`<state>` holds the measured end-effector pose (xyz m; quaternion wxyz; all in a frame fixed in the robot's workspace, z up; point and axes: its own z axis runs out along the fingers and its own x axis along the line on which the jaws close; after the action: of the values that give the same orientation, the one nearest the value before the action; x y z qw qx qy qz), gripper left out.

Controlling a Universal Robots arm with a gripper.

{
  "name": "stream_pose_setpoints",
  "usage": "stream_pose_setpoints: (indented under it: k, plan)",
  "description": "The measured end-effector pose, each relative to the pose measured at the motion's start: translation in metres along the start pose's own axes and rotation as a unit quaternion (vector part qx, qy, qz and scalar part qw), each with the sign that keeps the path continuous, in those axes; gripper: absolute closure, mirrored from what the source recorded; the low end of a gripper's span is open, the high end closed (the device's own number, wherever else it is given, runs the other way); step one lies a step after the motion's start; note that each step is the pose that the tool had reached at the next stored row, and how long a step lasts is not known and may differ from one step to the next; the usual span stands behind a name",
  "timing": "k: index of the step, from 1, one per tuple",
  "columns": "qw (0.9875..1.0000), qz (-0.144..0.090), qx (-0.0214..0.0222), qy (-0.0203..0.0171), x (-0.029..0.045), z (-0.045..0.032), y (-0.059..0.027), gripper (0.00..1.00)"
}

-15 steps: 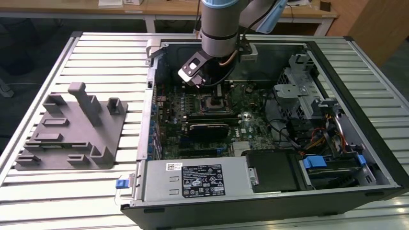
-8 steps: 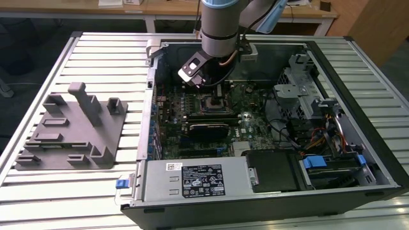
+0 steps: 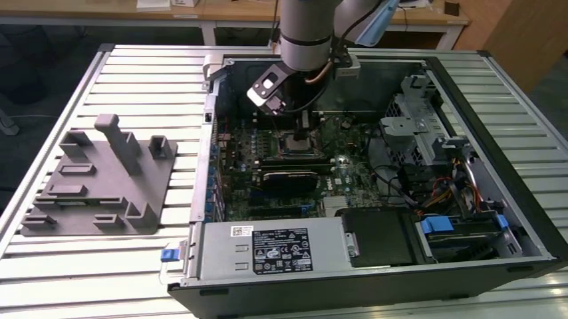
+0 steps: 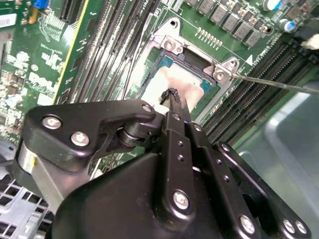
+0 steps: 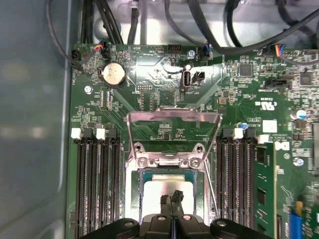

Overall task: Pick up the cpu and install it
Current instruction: 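Place the cpu into insertion slot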

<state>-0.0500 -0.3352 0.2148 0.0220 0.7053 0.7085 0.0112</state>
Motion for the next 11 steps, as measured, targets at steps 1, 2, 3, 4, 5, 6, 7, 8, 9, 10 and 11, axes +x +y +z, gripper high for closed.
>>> stream_pose_setpoints:
  k: [1, 2, 3, 4, 5, 6, 7, 8, 9, 10, 11]
  plan:
    - [1.0, 0.0, 0.0, 0.0, 0.0, -0.0025, 0.0001, 0.89]
    - [1.0, 0.0, -0.0001, 0.0001, -0.0001, -0.0056, 0.0003, 0.89]
    - [1.0, 0.0, 0.0, 0.0, -0.0001, -0.0088, 0.0004, 0.89]
    - [1.0, 0.0, 0.0, 0.0, -0.0002, -0.012, 0.0006, 0.89]
    - [1.0, 0.0, 0.0, 0.0, -0.0002, -0.0153, 0.0007, 0.89]
    - [1.0, 0.0, 0.0, 0.0, -0.0002, -0.0186, 0.0009, 0.89]
    - [1.0, 0.0, 0.0, 0.0001, -0.0002, -0.022, 0.0011, 0.89]
    - [1.0, 0.0, 0.0, 0.0, -0.0002, -0.0253, 0.0012, 0.89]
    - [1.0, 0.0, 0.0, 0.0, -0.0002, -0.0285, 0.0014, 0.89]
    - [1.0, 0.0, 0.0, 0.0, -0.0003, -0.0317, 0.0015, 0.89]
    - [1.0, 0.0, 0.0, 0.0, -0.0003, -0.0341, 0.0016, 0.89]
